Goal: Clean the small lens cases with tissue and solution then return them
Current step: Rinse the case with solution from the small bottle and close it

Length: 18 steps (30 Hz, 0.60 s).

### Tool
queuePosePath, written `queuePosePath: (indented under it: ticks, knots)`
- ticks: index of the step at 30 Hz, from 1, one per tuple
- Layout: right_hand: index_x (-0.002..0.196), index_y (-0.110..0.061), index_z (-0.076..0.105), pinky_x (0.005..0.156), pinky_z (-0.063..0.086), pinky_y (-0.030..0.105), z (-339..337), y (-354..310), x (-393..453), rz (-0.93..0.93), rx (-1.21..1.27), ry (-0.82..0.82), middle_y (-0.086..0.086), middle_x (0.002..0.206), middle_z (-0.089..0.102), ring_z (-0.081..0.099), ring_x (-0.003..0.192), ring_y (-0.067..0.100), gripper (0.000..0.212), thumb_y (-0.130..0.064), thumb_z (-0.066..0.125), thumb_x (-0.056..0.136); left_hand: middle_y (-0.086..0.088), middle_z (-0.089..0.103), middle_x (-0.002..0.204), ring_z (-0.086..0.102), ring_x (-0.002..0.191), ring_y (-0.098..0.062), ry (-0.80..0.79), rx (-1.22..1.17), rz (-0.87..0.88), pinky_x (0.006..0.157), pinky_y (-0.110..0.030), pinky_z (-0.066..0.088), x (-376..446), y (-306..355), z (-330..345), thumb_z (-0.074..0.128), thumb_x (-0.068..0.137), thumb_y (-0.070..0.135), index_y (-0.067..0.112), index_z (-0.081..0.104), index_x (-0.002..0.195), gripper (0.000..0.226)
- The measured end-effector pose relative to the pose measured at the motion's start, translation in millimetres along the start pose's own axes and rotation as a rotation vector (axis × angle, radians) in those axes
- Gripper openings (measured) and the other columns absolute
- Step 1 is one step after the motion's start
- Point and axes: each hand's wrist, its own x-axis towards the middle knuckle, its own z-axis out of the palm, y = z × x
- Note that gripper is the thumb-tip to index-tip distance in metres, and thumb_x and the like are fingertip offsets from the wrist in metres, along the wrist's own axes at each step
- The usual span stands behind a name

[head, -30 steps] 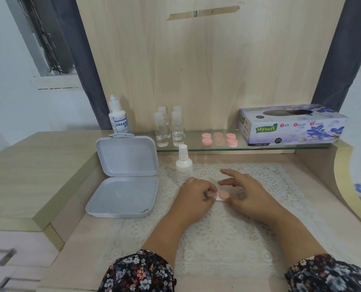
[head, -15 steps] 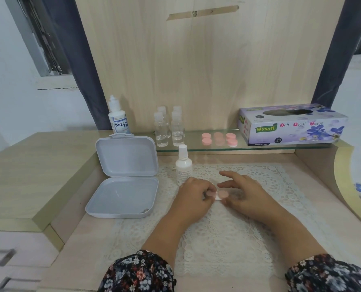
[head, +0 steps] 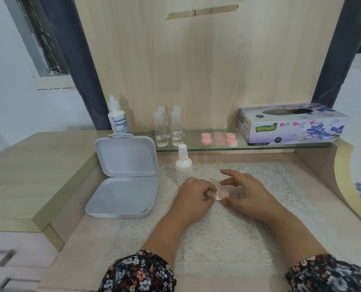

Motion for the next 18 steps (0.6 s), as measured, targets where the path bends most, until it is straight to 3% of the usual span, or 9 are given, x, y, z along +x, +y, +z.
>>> queuePosePath:
  ticks: [5,11,16,18]
  knots:
    - [0.123,-0.060,0.042,0.106,0.037,0.043,-1,1,1,-0.006,0.047,-0.014,-0.041,0.095,0.061,0.050,0.117,0.005,0.066,-0.022,0.073,0.079,0.019,0.055,0.087,0.045,0.101,-0.007,0.014,0.017,0.031,0.093,-0.029,0.042,-3,5,-2,0.061,0.088,0.016,0.023,0.070,0.100,0.017]
    - [0.127,-0.046,0.046,0.100,0.036,0.035,2,-5,1,-0.021,-0.029,0.042,-0.029,0.094,0.062,0.042,0.101,-0.008,0.052,-0.034,0.070,0.082,0.009,0.063,0.096,0.046,0.102,-0.008,0.007,0.011,0.014,0.093,-0.032,0.043,-2,5,-3,0.061,0.087,0.017,0.024,0.070,0.100,0.017]
    - [0.131,-0.041,0.046,0.097,0.036,0.032,5,-9,2,-0.034,-0.068,0.030,-0.027,0.096,0.057,0.041,0.096,-0.009,0.060,-0.046,0.073,0.077,0.010,0.062,0.096,0.045,0.103,-0.007,0.012,0.010,0.015,0.094,-0.030,0.042,-2,6,-3,0.061,0.088,0.018,0.024,0.070,0.101,0.016]
    - [0.133,-0.043,0.043,0.101,0.036,0.037,1,-7,1,-0.029,-0.052,0.016,-0.031,0.099,0.056,0.041,0.100,-0.005,0.062,-0.041,0.072,0.079,0.008,0.062,0.097,0.045,0.103,-0.006,0.008,0.010,0.007,0.094,-0.030,0.042,-2,5,-2,0.060,0.088,0.018,0.026,0.069,0.100,0.017]
